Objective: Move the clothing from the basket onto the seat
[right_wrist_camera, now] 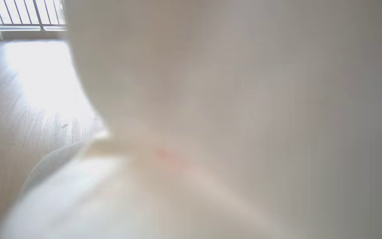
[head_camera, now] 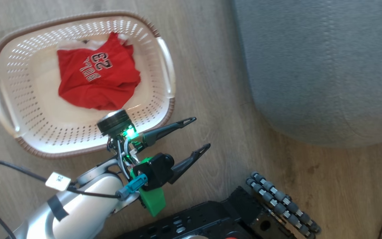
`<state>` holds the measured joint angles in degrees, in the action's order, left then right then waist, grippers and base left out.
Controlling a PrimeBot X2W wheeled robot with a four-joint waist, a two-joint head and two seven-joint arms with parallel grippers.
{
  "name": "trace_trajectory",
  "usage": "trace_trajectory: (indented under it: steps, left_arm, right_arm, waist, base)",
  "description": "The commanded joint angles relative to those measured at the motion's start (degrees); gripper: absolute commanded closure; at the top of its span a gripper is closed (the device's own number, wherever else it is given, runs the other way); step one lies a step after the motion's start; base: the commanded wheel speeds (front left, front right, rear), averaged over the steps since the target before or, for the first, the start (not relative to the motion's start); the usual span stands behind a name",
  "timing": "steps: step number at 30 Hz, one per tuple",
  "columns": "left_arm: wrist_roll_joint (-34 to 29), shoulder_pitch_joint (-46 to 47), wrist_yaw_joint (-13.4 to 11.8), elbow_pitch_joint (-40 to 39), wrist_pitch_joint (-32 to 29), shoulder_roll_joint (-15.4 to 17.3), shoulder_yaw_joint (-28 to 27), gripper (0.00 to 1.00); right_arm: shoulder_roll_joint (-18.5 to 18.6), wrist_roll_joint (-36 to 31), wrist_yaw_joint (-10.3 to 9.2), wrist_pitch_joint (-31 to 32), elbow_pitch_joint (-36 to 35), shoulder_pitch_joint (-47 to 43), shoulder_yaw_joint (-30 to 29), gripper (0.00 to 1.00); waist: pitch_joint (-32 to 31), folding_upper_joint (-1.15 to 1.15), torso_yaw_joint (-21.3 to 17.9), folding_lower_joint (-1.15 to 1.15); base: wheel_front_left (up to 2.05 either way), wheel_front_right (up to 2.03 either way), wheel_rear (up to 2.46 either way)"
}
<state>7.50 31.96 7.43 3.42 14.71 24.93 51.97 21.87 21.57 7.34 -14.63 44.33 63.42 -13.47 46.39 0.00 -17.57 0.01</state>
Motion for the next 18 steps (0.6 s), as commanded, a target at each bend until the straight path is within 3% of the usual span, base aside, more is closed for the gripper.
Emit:
trace_trajectory:
  steps: [1, 9, 18]
  left_arm:
    - [-0.3, 0.2, 0.1, -2.0, 0.3, 0.3, -1.1, 0.0]
    - [-0.8, 0.5, 0.1, -2.2, 0.3, -0.4, -2.7, 0.0]
    - [-1.1, 0.3, 0.1, -2.2, 0.3, -1.6, -2.4, 0.0]
  right_arm:
    - [2.3, -0.4, 0.14, -0.4, -0.7, 0.5, 0.2, 1.0]
    - [4.2, 1.2, 0.14, 3.5, 15.6, 7.1, 1.3, 1.0]
    - [4.0, 1.2, 0.14, 3.9, 22.7, 10.0, 4.0, 1.0]
  waist:
    - [0.6, 0.0, 0.9, -0.01]
    - [1.7, 0.0, 3.2, -0.01]
    - [1.6, 0.0, 3.7, -0.01]
  base:
    - [0.0, 0.0, 0.0]
    - [0.0, 0.0, 0.0]
    - [0.0, 0.0, 0.0]
